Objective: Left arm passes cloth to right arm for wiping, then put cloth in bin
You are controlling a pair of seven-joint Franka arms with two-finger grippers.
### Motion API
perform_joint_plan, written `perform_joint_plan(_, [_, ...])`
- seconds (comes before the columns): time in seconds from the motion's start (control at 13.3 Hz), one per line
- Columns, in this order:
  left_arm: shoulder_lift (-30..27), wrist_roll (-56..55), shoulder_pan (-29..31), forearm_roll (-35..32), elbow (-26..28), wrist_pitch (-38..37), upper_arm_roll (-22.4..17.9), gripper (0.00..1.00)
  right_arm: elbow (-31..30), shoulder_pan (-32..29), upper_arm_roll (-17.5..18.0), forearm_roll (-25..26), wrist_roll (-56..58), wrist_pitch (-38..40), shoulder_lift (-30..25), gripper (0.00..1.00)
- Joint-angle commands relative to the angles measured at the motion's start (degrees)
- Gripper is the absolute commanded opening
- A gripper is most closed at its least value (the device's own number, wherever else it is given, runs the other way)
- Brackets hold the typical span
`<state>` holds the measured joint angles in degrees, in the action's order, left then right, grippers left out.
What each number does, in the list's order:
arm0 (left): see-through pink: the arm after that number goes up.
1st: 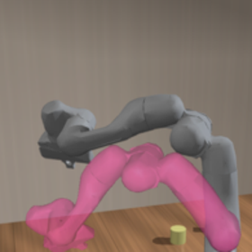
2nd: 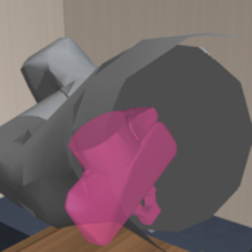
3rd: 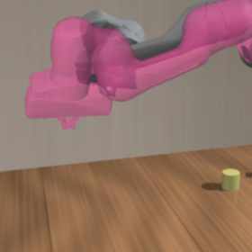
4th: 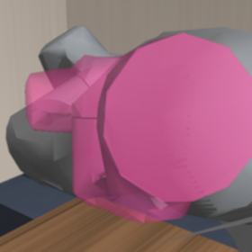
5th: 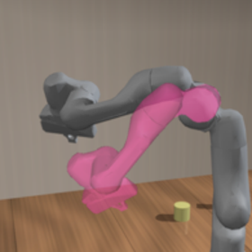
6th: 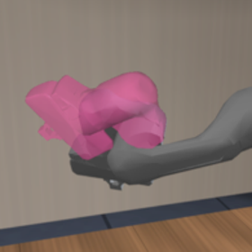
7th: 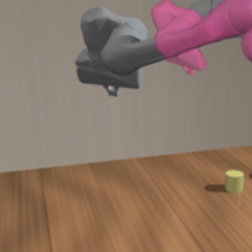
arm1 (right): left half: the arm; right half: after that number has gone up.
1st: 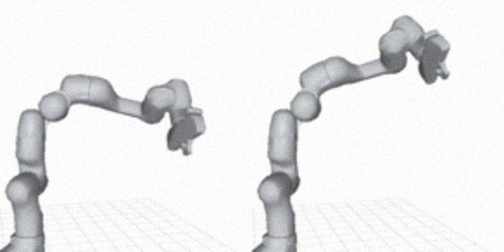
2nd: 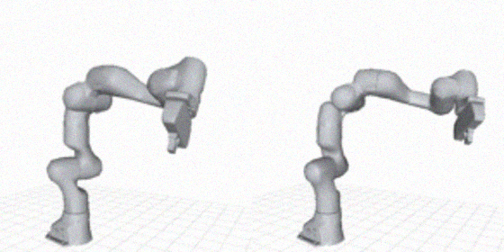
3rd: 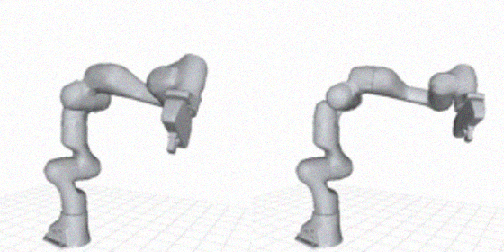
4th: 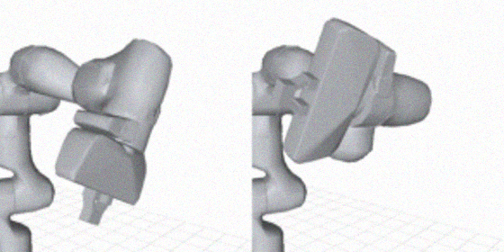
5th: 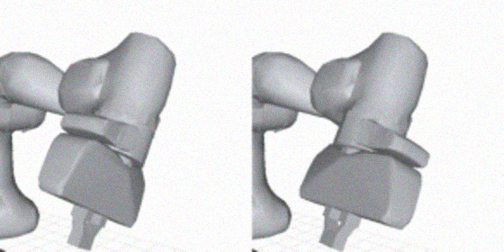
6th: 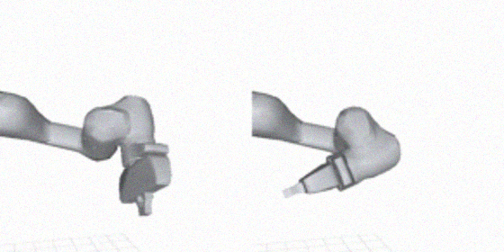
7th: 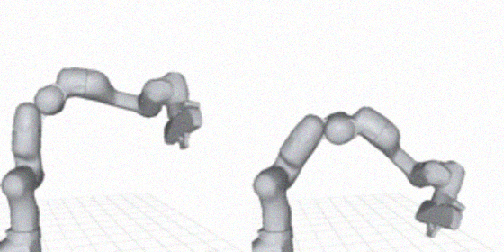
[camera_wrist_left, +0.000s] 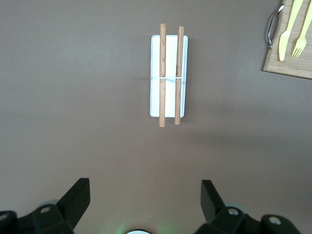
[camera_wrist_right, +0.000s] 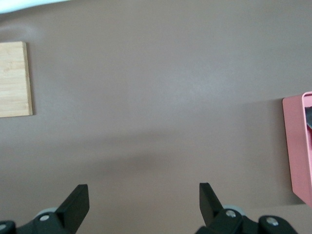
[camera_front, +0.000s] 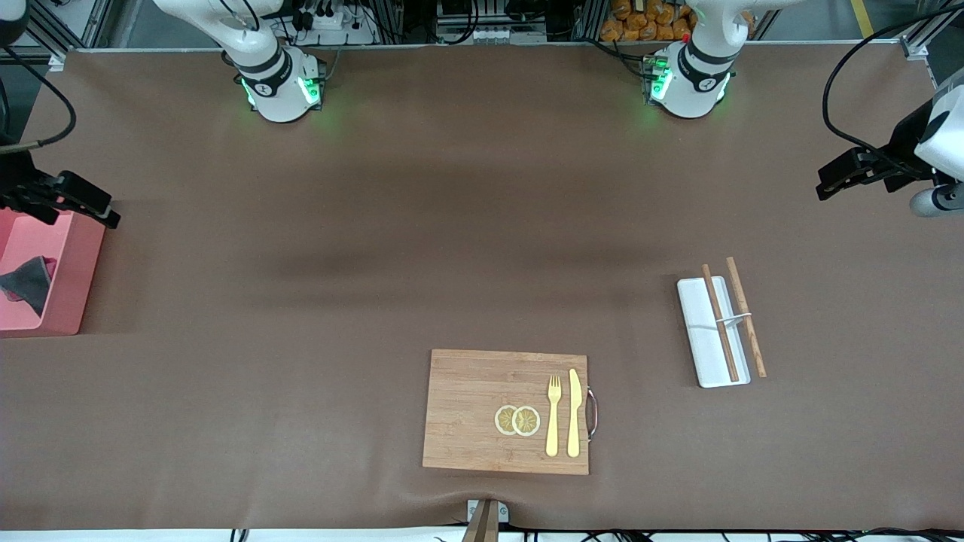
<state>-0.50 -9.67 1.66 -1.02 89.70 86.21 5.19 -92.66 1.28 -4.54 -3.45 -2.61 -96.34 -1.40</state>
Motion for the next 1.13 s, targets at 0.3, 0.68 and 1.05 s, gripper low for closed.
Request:
perform_joint_plan(0.3, [-0.99, 0.00, 0.28, 0.67, -0.57, -0.61, 0.17, 1.00, 9.51, -0.49, 0.32, 0.99, -0.11, 0.72, 5.62, 1.00])
perform_joint_plan(0.68, [-0.90, 0.26, 0.01, 0.40, -0.75, -0.61, 0.26, 1.00, 9.43, 1.53, 0.59, 5.90, 0.24, 0.89, 6.15, 1.00])
perform_joint_plan(1.05, [-0.20, 0.53, -0.25, 0.14, -3.12, -0.61, 0.26, 1.00, 9.34, 1.09, 0.50, 5.73, -0.11, 1.68, 6.15, 1.00])
